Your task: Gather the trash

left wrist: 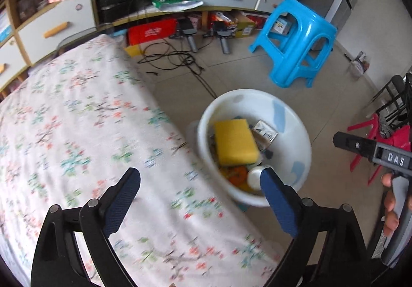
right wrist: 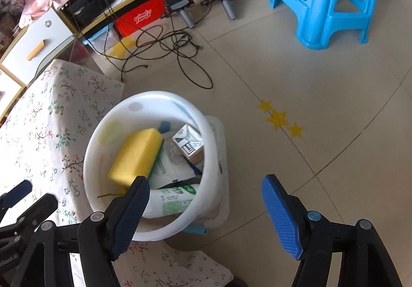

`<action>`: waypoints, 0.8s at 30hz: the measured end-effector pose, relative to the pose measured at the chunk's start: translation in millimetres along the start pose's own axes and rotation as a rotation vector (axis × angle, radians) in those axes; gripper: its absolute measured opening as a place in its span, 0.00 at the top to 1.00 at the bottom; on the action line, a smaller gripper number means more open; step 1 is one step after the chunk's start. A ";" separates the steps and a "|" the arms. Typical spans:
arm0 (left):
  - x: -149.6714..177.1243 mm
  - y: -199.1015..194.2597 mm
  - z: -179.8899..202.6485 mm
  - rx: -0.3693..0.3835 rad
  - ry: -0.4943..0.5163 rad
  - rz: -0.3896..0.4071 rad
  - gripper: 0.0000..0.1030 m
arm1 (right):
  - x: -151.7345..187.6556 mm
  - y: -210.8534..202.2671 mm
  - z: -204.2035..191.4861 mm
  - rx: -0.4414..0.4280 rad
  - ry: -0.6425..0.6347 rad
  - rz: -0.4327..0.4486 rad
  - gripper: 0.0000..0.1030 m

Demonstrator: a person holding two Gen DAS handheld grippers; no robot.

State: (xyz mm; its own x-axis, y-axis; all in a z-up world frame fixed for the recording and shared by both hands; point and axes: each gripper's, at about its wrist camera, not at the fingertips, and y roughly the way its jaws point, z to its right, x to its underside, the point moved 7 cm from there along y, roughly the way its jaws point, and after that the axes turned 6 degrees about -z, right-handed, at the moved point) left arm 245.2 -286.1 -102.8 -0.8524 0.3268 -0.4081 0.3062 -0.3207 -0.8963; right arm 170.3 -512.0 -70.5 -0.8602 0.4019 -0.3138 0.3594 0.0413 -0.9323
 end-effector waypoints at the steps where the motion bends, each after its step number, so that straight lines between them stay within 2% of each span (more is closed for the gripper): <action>1: 3.8 -4.2 -4.2 -0.005 -0.007 0.003 0.06 | 0.5 -0.4 -2.4 -0.001 -0.001 0.000 0.26; 9: 49.0 -49.8 -50.3 -0.071 -0.106 0.024 0.06 | 25.7 -13.7 -39.8 0.001 -0.070 0.009 0.24; 12: 68.8 -70.6 -66.5 -0.098 -0.170 0.037 0.06 | 39.3 -26.3 -58.0 -0.002 -0.117 0.049 0.19; 16: 89.3 -91.6 -79.4 -0.153 -0.203 0.057 0.06 | 61.3 -42.8 -86.7 -0.017 -0.186 0.096 0.12; 20: 108.7 -111.4 -90.1 -0.218 -0.236 0.079 0.06 | 82.7 -47.9 -107.2 -0.034 -0.211 0.102 0.04; 24: 129.1 -126.2 -92.0 -0.244 -0.238 0.122 0.06 | 103.4 -44.7 -128.5 -0.035 -0.261 0.102 0.03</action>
State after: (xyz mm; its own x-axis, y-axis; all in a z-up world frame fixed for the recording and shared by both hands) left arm 135.5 -121.6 -58.3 -0.8693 0.0740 -0.4888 0.4796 -0.1133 -0.8701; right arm 111.7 -354.7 -38.1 -0.8814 0.1564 -0.4457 0.4573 0.0462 -0.8881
